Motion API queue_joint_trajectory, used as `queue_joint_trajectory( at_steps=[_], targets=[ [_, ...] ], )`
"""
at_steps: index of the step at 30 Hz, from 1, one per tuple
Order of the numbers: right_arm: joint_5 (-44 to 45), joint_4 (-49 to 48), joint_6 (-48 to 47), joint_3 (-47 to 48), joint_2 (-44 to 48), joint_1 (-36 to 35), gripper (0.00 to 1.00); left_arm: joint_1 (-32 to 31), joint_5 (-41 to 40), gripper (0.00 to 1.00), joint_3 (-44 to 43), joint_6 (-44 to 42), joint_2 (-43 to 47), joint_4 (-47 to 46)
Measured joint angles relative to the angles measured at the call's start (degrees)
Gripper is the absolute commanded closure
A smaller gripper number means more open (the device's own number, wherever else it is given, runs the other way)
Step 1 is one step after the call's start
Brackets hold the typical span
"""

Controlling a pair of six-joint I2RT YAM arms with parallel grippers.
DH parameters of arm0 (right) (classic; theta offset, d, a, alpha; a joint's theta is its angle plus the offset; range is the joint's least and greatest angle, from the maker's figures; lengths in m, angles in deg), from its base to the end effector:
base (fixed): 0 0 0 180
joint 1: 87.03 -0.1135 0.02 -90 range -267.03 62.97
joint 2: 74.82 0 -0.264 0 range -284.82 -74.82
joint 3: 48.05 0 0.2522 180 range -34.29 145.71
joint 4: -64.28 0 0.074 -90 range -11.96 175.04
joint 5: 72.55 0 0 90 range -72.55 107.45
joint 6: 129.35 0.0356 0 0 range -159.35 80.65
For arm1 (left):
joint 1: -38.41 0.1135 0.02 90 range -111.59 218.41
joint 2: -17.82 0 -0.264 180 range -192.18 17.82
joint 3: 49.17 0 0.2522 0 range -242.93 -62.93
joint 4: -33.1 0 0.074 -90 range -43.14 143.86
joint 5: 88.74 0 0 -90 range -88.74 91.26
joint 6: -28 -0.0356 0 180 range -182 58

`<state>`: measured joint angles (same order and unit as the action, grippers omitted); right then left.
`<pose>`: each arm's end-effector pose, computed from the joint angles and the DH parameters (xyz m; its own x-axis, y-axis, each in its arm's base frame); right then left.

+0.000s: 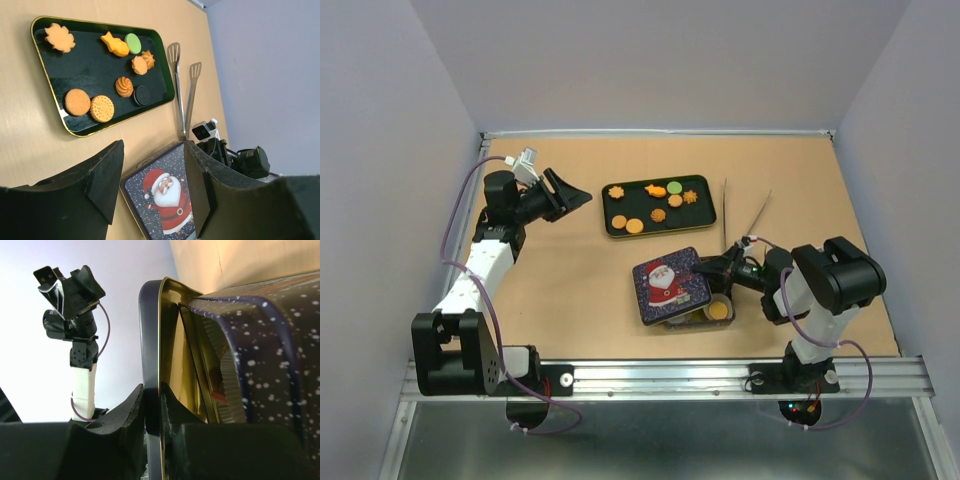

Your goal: Pack the cookies

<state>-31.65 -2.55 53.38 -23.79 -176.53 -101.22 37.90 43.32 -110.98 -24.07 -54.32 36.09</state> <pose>0.2106 0.0810 0.1079 -0.8712 0.4543 0.1860 0.2204 0.0236 0.9751 0.2847 -0.0264 0.2964 -0.5865 -0.4512 -0.6727 0.3778 0.5823 -0.7199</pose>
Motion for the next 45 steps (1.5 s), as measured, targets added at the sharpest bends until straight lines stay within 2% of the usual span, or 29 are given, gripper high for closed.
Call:
queue_joint_trajectory(
  at_steps=[13,19,26,33,37,40,45],
  targets=[
    [-0.31,1.75,-0.66,3.23,-0.07,-0.61,1.00,0.00,-1.33,0.39,0.02,-1.84,0.00,2.47],
    [2.27,2.73,-1.68,5.88,-0.15,-6.36,0.99,0.00,-2.27,0.40,-1.14,-3.19,0.48,4.57],
    [3.89,5.68,-0.02,19.93,-0.26,-8.90,1.00,0.00,-3.19,0.40,-3.32,-4.13,2.38,5.79],
    [5.40,5.62,3.28,33.83,-0.96,-7.85,1.00,-0.02,-4.42,0.40,-7.17,-7.23,6.03,12.50],
    [5.33,5.60,3.65,37.07,-0.74,-2.34,1.00,-2.19,-5.66,0.40,-7.72,-8.85,9.38,16.02],
    [4.68,5.77,4.70,37.27,-0.26,5.81,0.99,-7.98,-7.69,0.40,-6.32,-9.16,11.43,17.20],
    [3.85,6.95,6.21,36.94,3.50,18.05,1.00,-21.20,-12.94,0.44,-1.05,-8.70,11.58,17.25]
  ],
)
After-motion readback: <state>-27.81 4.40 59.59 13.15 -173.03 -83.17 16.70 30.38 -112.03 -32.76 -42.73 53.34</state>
